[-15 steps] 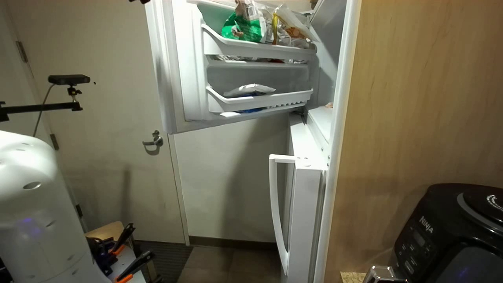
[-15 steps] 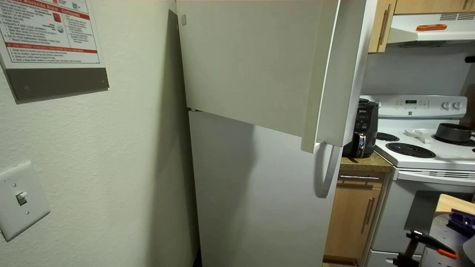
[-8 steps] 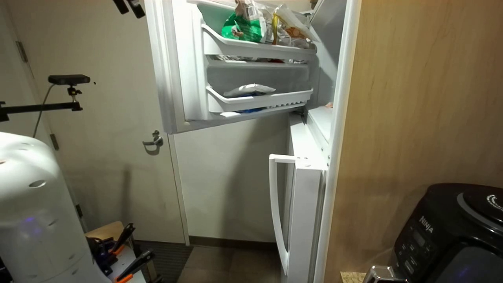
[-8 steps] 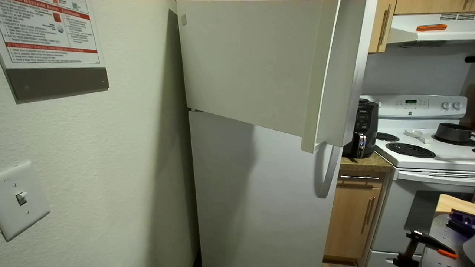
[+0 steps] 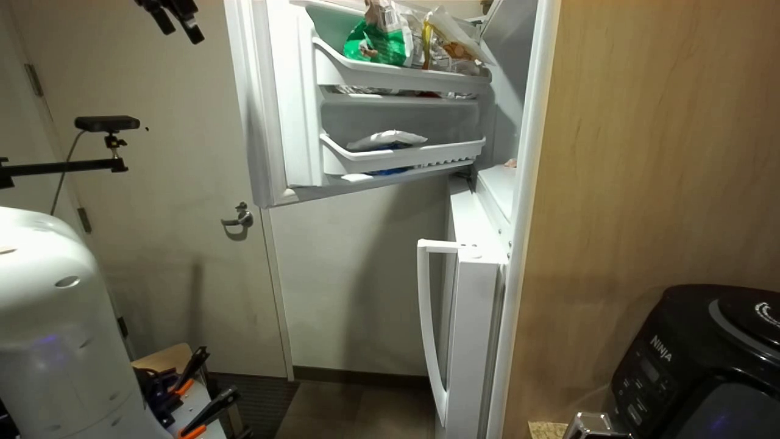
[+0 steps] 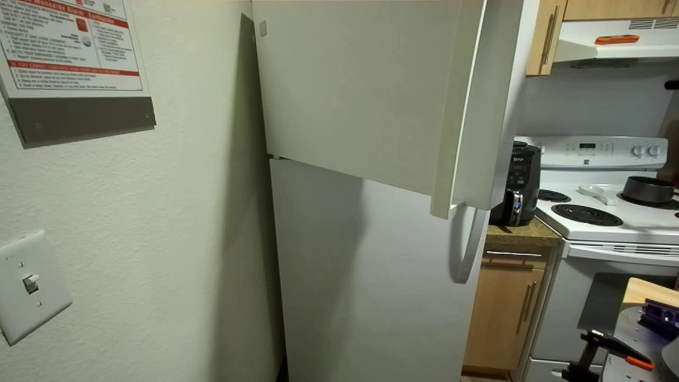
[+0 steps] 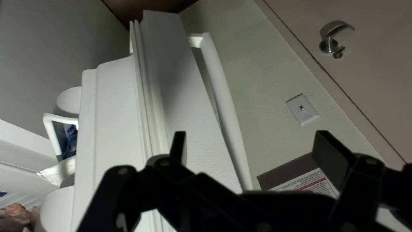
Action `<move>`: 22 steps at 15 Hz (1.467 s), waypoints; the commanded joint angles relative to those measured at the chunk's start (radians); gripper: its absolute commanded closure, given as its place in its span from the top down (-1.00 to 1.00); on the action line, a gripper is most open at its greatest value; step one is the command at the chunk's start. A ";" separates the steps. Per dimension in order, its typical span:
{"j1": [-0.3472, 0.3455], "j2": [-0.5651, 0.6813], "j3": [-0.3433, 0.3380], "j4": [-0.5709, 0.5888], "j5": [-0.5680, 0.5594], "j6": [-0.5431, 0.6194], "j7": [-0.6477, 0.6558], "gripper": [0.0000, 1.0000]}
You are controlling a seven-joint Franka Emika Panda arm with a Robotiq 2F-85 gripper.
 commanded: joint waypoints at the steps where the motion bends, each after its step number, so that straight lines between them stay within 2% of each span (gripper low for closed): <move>1: 0.026 -0.023 0.034 -0.057 0.039 0.056 -0.023 1.00; 5: 0.061 -0.020 0.076 -0.098 0.059 0.158 -0.044 1.00; 16: 0.173 0.036 0.168 -0.228 0.042 0.606 -0.044 1.00; 19: 0.168 0.064 0.179 -0.252 0.023 0.682 -0.016 1.00; 22: 0.133 0.088 0.192 -0.257 -0.002 0.718 0.034 1.00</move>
